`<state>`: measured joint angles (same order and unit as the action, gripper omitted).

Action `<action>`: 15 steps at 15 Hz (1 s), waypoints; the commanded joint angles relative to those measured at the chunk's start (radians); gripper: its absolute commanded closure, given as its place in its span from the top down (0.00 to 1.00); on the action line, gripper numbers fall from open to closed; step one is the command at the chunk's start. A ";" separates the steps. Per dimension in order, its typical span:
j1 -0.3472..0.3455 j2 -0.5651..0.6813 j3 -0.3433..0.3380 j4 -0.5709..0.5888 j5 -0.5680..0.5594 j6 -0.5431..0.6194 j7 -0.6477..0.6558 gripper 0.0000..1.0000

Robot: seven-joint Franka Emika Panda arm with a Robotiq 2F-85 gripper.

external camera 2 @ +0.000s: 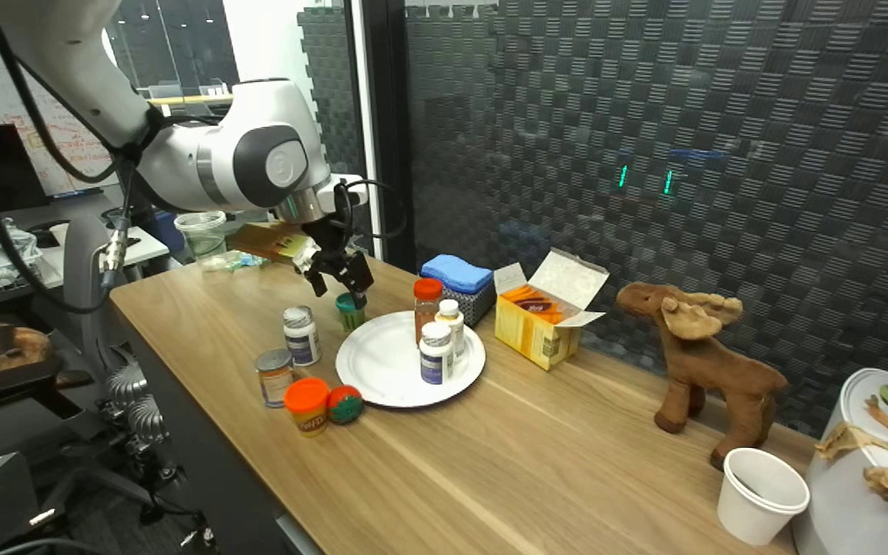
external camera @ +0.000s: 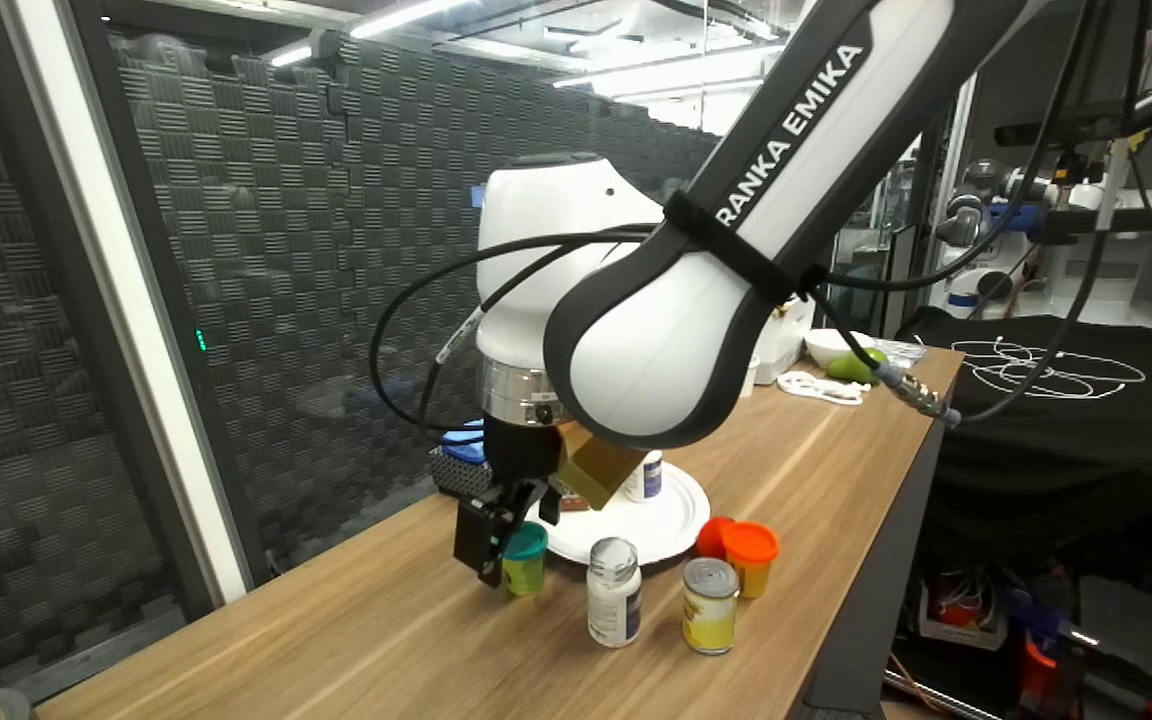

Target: Put the bottles on the tray

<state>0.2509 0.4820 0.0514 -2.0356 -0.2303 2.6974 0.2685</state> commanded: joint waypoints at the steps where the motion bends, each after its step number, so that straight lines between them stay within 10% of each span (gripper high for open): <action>1: 0.019 0.032 -0.020 0.051 0.017 0.016 0.001 0.74; 8: 0.020 0.017 -0.029 0.058 0.018 0.020 0.002 0.29; 15: 0.080 -0.041 -0.136 0.037 -0.036 0.003 0.125 0.28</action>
<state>0.2757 0.4924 -0.0116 -1.9863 -0.2293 2.7152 0.2998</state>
